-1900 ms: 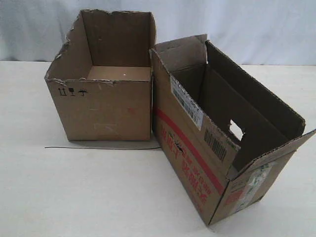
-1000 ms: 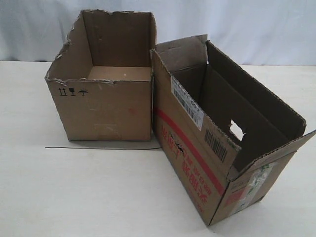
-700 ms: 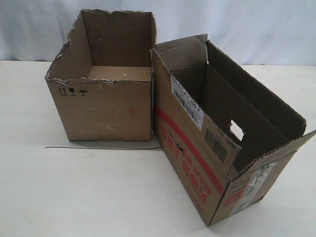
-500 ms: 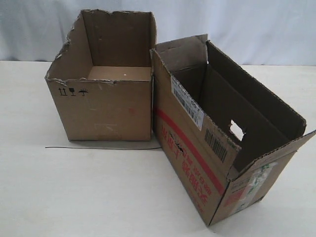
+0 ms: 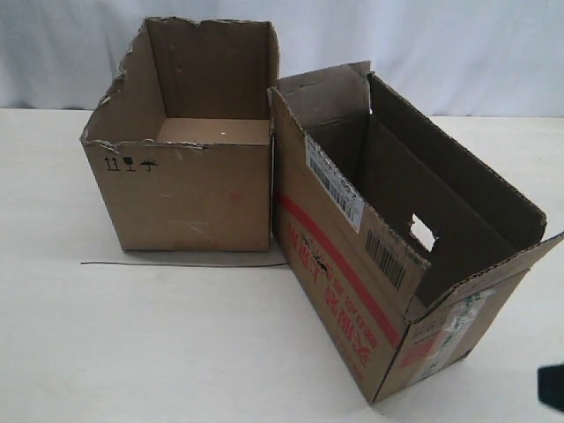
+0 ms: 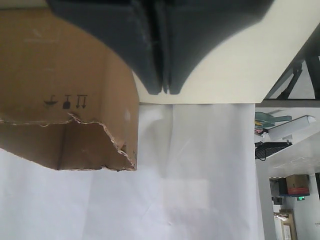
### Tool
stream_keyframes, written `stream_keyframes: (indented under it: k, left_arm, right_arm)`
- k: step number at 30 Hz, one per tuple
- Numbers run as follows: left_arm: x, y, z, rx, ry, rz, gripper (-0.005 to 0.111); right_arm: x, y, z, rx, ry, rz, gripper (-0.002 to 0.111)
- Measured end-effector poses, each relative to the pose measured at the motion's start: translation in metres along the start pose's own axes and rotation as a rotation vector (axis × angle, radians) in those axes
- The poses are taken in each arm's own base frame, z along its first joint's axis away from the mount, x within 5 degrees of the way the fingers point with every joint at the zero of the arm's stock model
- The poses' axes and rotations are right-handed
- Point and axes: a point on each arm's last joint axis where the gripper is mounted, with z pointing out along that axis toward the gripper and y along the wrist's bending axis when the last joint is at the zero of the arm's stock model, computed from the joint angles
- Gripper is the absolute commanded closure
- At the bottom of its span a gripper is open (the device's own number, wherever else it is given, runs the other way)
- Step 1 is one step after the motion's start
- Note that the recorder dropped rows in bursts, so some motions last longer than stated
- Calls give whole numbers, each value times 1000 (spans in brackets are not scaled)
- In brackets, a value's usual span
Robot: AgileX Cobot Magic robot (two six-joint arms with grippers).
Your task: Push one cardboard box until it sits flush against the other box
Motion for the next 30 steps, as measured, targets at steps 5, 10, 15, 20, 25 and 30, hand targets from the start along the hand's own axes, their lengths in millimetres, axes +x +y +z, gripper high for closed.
stream_keyframes:
  k: [5, 10, 15, 20, 25, 30]
  left_arm:
    - [0, 0, 0, 0, 0, 0, 107]
    - [0, 0, 0, 0, 0, 0, 107]
    - [0, 0, 0, 0, 0, 0, 107]
    - [0, 0, 0, 0, 0, 0, 107]
    - [0, 0, 0, 0, 0, 0, 107]
    - [0, 0, 0, 0, 0, 0, 107]
  right_arm:
    - [28, -11, 24, -53, 56, 49, 103]
    - [31, -10, 27, -84, 50, 44, 103]
    - [21, -13, 29, -55, 100, 45, 103]
    - [6, -13, 29, -44, 150, 28, 103]
    - [-15, -4, 21, -31, 178, -57, 103]
    - [-28, 13, 12, -3, 209, -137, 103]
